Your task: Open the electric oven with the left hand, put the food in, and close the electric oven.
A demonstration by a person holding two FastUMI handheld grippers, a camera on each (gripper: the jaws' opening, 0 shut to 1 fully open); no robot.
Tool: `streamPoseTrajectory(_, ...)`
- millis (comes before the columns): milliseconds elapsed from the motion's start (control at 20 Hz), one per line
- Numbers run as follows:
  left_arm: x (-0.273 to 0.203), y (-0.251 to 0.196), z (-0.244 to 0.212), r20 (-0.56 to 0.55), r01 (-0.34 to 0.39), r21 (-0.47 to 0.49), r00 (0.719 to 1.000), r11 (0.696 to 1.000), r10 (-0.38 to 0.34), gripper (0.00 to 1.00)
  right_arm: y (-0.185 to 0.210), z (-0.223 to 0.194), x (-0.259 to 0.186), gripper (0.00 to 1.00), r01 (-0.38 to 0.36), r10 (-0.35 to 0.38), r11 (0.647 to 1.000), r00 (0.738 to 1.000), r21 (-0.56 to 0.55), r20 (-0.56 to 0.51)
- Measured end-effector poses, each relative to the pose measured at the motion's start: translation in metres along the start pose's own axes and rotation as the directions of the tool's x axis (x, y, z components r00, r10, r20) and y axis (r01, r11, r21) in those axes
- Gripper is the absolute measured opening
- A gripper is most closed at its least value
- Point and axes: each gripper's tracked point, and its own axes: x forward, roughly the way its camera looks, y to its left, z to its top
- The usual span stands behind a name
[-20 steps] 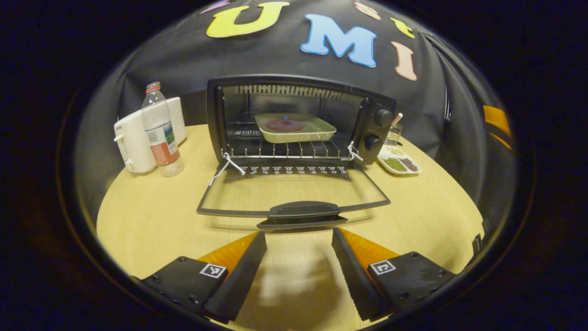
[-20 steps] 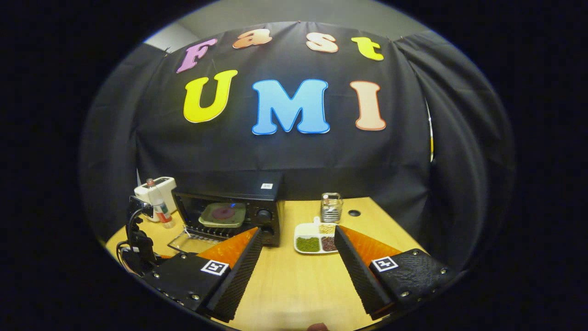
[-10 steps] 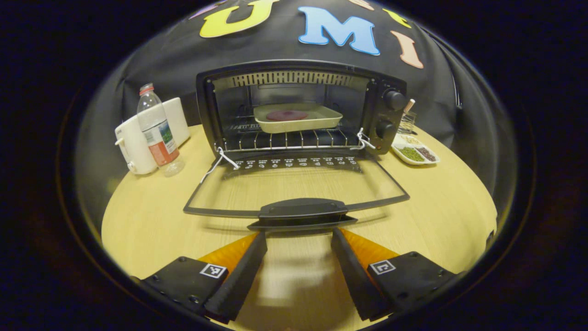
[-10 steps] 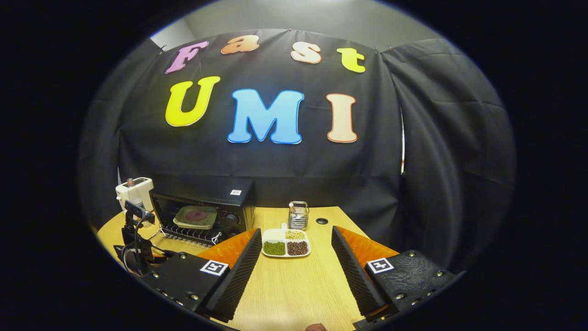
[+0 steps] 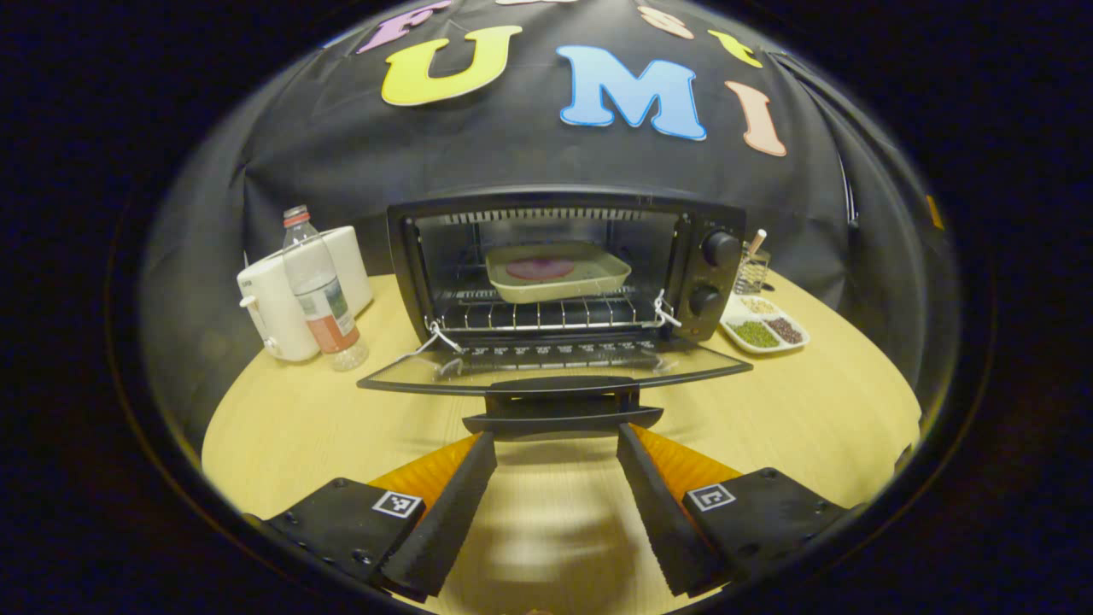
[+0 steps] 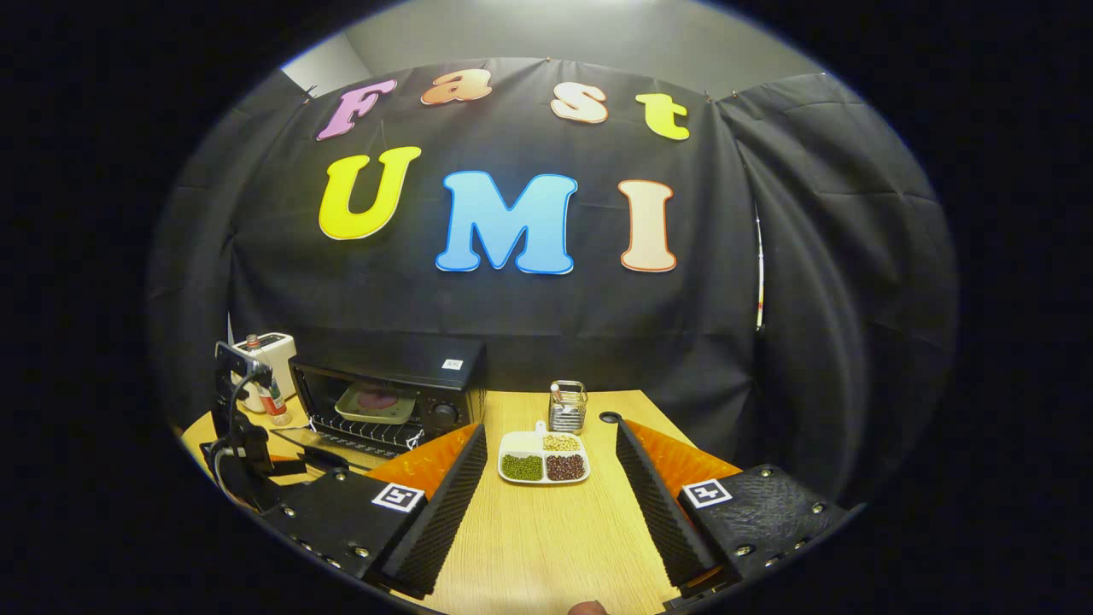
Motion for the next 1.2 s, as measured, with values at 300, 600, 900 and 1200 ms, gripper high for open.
streamPoseTrajectory(300,-0.003,0.001,0.043,0.086,0.020,0.010,0.996,1.000,-0.021,0.97,0.004,-0.009,0.001,0.94,-0.007,0.008,0.999,0.999,0.037,-0.039)
streamPoseTrajectory(600,0.008,0.000,0.092,0.175,0.046,0.042,0.983,0.998,-0.053,0.97,0.005,-0.009,0.002,0.94,0.002,0.002,0.996,0.999,0.089,-0.045)
streamPoseTrajectory(900,-0.024,0.002,0.152,0.296,0.044,0.022,0.954,0.999,-0.049,0.97,0.002,0.012,-0.016,0.94,-0.010,0.008,0.992,1.000,0.124,0.019)
streamPoseTrajectory(1200,-0.142,-0.009,0.188,0.454,-0.027,0.004,0.891,1.000,0.022,1.00,-0.018,0.045,-0.051,0.94,-0.072,0.060,0.993,0.990,0.089,0.128)
